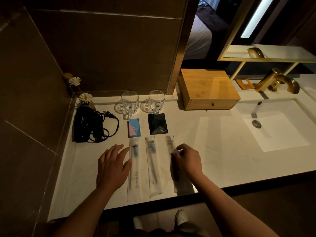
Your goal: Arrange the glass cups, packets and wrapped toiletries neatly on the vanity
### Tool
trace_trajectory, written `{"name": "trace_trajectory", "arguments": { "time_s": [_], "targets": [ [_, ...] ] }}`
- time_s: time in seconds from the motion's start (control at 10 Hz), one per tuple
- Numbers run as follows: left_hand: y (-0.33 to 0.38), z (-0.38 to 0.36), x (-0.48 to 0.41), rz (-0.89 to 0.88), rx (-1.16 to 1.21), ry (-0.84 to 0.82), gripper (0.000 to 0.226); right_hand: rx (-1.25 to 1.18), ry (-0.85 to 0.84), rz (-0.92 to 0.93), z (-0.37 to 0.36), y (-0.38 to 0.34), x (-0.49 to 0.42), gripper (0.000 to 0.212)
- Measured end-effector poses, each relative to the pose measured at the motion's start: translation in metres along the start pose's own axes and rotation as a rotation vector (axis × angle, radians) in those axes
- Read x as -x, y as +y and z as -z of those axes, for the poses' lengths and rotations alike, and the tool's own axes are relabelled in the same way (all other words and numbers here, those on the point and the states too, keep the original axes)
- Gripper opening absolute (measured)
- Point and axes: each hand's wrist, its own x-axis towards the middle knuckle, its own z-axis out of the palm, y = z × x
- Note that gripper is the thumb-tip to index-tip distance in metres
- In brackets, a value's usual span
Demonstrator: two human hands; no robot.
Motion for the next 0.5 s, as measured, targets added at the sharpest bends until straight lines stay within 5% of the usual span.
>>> {"name": "trace_trajectory", "arguments": {
  "time_s": [0.3, 0.5],
  "targets": [
    [0.0, -0.001, 0.002, 0.047, 0.067, 0.005, 0.053, -0.062, -0.049, 0.017, 0.011, 0.008, 0.013, 0.018],
    [0.021, 0.008, 0.049, 0.306, 0.337, 0.189, 0.033, -0.052, -0.211, 0.25, 0.032, 0.034, 0.021, 0.019]
  ]
}}
